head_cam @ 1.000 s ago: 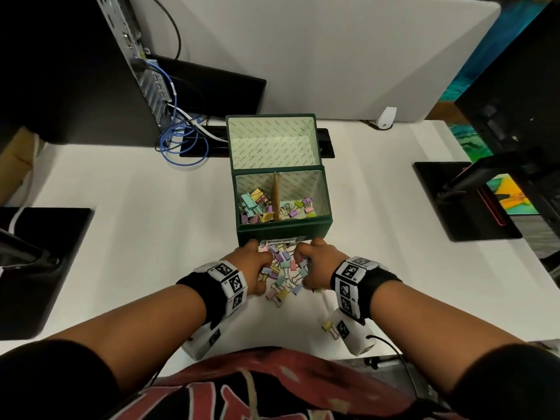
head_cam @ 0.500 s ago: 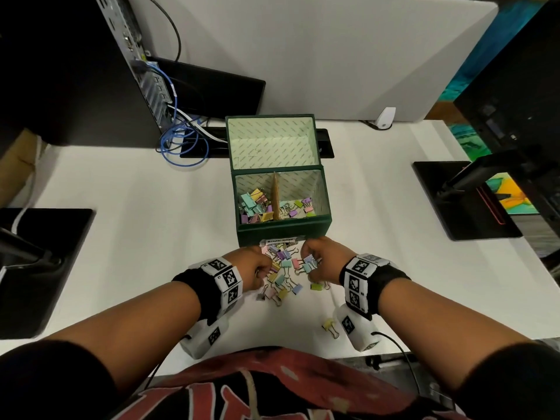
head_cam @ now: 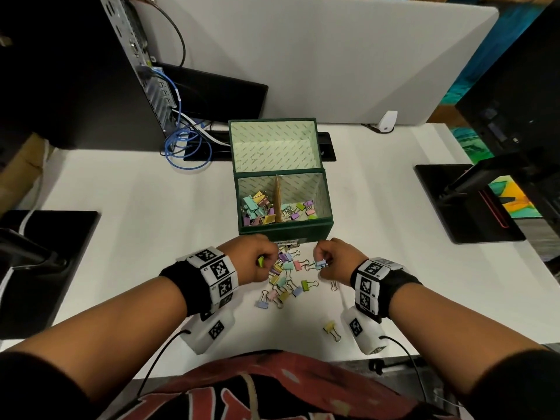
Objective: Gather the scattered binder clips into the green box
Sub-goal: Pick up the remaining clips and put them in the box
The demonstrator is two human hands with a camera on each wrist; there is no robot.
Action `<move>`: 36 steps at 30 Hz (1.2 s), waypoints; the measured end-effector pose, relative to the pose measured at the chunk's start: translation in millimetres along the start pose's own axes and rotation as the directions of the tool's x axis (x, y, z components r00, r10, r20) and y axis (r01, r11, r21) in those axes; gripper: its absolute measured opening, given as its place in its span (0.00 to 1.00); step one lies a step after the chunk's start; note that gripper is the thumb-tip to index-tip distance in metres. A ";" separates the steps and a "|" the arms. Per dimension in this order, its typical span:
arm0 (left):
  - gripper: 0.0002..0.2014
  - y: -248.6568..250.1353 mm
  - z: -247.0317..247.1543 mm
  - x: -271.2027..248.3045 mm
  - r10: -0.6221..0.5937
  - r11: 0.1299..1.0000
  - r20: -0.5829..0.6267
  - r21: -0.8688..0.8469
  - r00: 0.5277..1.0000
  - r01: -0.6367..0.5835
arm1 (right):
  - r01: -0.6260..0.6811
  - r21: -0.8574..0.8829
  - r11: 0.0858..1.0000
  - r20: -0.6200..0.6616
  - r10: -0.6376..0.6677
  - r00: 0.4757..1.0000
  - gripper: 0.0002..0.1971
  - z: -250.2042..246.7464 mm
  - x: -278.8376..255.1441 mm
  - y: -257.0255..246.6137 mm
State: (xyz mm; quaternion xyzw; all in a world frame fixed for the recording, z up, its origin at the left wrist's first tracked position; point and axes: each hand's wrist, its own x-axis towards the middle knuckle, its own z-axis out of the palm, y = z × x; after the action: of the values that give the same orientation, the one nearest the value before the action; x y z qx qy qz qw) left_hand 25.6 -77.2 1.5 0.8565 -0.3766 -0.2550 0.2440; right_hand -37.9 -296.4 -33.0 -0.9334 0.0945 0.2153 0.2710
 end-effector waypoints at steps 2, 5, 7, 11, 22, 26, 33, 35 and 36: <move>0.10 8.6 -8.5 0.7 0.040 0.996 -0.026 -0.073 0.999 -0.042 | 0.006 -0.001 1.000 -0.006 -0.006 1.000 0.18 -0.4 -0.5 1.4; 0.10 23.6 -24.3 9.9 0.050 0.986 -0.128 -0.153 0.990 -0.069 | 0.001 0.017 1.000 -0.026 0.000 1.000 0.18 -1.1 -1.4 4.1; 0.08 35.2 -36.8 20.7 0.003 0.978 -0.207 -0.204 0.978 -0.046 | -0.012 0.044 0.999 -0.046 0.014 0.999 0.17 -1.5 -2.1 4.7; 0.16 47.6 -53.5 44.6 -0.064 0.943 -0.220 -0.332 0.973 -0.013 | -0.014 0.084 0.996 -0.069 0.020 0.997 0.17 -2.4 -3.8 5.4; 0.12 19.9 -22.8 23.1 -0.098 0.957 0.009 -0.274 0.995 0.097 | -0.097 0.553 0.827 -0.023 0.132 0.991 0.11 -12.7 -9.0 19.0; 0.16 7.8 -3.0 12.2 -0.081 0.989 0.150 -0.113 0.985 0.098 | -0.058 0.704 0.708 -0.038 0.119 0.992 0.13 -32.0 -11.8 16.9; 0.26 -13.1 18.8 -7.0 -0.074 0.970 0.356 0.241 0.932 -0.015 | 0.222 0.718 0.659 -0.267 -0.033 0.963 0.14 -90.0 -7.7 -36.7; 0.26 -11.0 22.6 -7.2 -0.083 0.957 0.373 0.287 0.924 -0.030 | 0.268 0.652 0.709 -0.323 -0.060 0.945 0.13 -93.9 1.6 -52.3; 0.25 -8.9 24.4 -6.7 -0.078 0.955 0.382 0.294 0.921 -0.041 | 0.269 0.625 0.733 -0.321 -0.073 0.944 0.13 -92.9 5.0 -58.6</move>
State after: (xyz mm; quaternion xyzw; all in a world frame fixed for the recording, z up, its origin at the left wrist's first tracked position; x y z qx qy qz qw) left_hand 11.2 -72.2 -20.6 0.8190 -0.4432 -0.3631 0.0307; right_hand 16.2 -298.6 62.6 -0.8020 0.1141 0.0101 0.5863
